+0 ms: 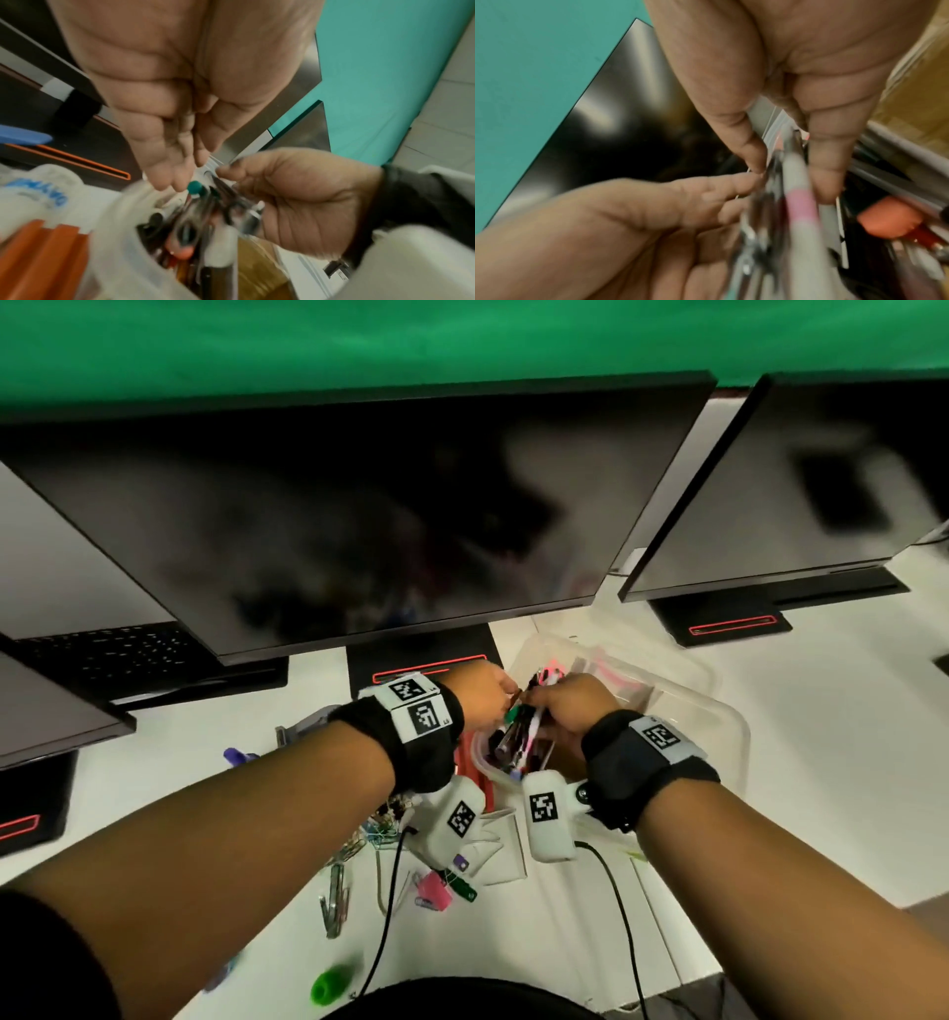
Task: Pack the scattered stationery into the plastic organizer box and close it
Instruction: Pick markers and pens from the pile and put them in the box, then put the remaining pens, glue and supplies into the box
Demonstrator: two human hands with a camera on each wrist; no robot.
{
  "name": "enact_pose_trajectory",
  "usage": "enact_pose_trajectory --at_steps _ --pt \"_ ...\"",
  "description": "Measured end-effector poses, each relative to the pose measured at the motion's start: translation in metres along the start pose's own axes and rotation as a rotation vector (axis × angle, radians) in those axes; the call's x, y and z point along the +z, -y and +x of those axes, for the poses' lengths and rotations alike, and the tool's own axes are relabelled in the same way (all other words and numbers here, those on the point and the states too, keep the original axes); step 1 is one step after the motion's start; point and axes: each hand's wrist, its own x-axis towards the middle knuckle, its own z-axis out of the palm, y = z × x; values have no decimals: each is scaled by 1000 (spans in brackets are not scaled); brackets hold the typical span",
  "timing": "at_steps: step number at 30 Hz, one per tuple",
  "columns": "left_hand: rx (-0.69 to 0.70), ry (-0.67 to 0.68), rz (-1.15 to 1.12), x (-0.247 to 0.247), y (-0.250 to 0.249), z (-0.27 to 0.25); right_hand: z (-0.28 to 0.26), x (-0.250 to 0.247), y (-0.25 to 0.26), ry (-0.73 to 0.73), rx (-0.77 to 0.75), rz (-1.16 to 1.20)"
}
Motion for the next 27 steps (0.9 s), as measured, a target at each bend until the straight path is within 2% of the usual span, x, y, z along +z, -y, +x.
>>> enact_pose_trajectory --at_steps 2,4,7,12,16,18,22,24,27 --pt "-39 53 -196 -9 11 -6 8 -1 -1 2 -14 -92" --pt "-66 103 -272 -17 21 -12 16 -5 -2 -38 -49 -198" --pt "-55 183 -321 -20 33 -18 24 -10 -1 -92 -85 -272" --pt "-10 146 -278 -26 55 -28 6 0 0 -99 -139 -356" --pt "-14 36 -191 -41 81 -35 -22 24 1 -44 -270 -380" --pt "-14 -20 -133 -47 101 -39 -34 41 -3 62 -340 -421" --pt "12 -96 381 -58 154 -50 -43 72 -32 283 -493 -743" --pt "-8 -44 532 -62 178 -60 -42 82 -55 351 -543 -984" --pt "-49 95 574 -62 202 -80 -37 90 -94 411 -518 -1281"
